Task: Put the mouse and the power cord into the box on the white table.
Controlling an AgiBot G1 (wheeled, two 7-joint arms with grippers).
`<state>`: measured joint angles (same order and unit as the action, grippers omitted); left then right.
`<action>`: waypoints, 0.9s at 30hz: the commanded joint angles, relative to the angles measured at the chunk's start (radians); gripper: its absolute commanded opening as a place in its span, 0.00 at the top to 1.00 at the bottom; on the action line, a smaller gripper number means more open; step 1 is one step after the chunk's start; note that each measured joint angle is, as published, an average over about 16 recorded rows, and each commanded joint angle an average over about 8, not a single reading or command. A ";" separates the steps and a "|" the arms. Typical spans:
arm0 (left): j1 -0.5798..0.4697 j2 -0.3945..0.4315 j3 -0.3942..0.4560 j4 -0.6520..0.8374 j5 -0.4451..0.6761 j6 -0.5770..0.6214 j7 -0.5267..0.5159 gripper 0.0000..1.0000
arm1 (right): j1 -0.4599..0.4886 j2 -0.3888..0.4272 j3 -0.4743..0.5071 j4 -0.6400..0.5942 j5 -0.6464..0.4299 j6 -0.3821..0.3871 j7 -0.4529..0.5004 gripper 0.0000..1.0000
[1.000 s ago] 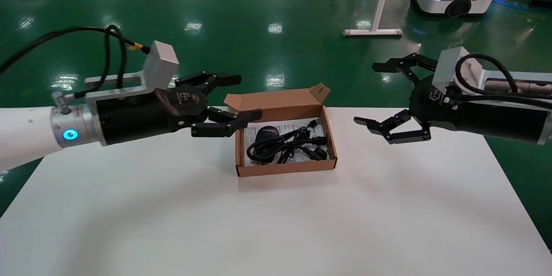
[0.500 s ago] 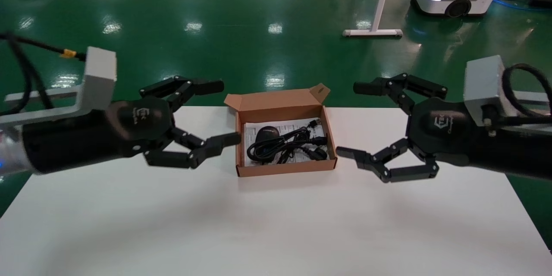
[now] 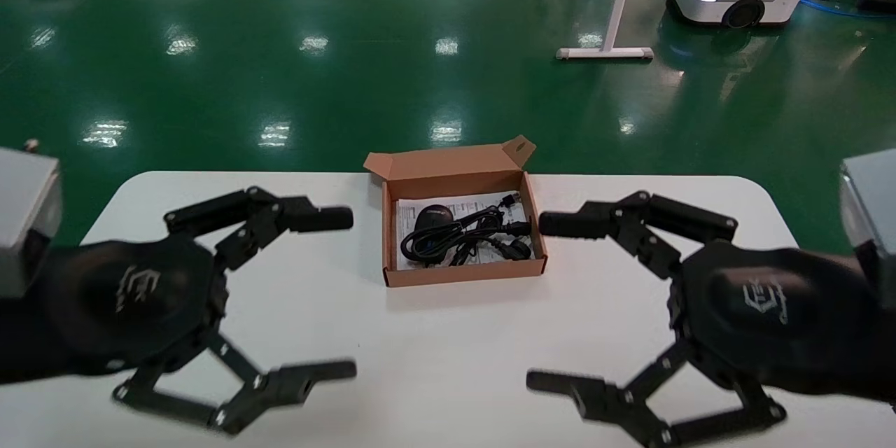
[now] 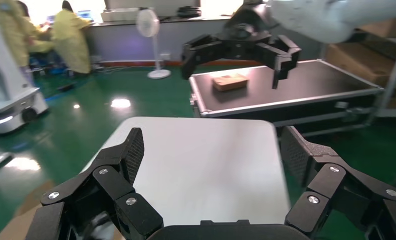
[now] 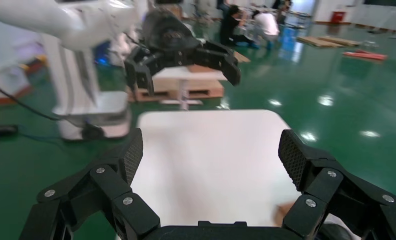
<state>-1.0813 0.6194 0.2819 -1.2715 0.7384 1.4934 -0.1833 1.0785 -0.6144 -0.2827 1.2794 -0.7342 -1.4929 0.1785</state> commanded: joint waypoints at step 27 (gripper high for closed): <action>0.010 -0.011 -0.004 -0.017 -0.012 0.004 -0.005 0.00 | -0.008 0.005 0.005 0.010 0.009 -0.004 0.012 0.00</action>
<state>-1.0711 0.6080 0.2782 -1.2892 0.7264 1.4972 -0.1887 1.0698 -0.6095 -0.2775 1.2898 -0.7251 -1.4973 0.1910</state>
